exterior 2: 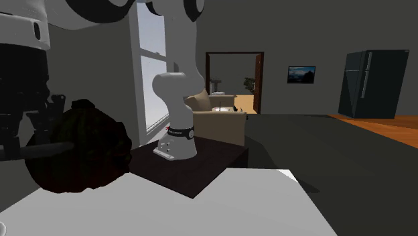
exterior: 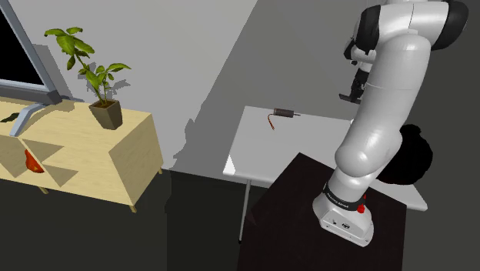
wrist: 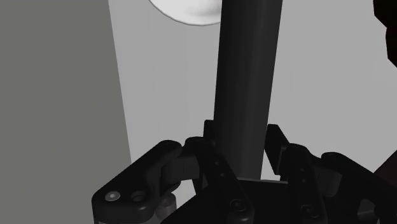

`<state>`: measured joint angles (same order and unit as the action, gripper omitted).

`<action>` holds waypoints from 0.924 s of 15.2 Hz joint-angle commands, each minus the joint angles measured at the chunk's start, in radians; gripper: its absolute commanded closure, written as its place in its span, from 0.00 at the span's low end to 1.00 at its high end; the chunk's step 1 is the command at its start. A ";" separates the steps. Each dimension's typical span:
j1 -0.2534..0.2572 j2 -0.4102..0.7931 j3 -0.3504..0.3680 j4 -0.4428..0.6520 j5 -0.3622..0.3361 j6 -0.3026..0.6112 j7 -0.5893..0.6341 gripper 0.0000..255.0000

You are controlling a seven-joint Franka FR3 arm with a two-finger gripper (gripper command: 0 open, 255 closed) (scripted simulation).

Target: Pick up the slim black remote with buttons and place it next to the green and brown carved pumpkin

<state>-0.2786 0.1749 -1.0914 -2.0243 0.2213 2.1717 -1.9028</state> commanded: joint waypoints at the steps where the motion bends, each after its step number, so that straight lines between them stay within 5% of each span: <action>1: -0.012 0.020 0.010 -0.014 0.025 0.023 -0.018 1.00; 14: -0.103 0.151 0.106 -0.077 0.189 0.152 -0.131 1.00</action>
<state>-0.3734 0.3147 -0.9954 -2.0981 0.3961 2.3135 -2.0250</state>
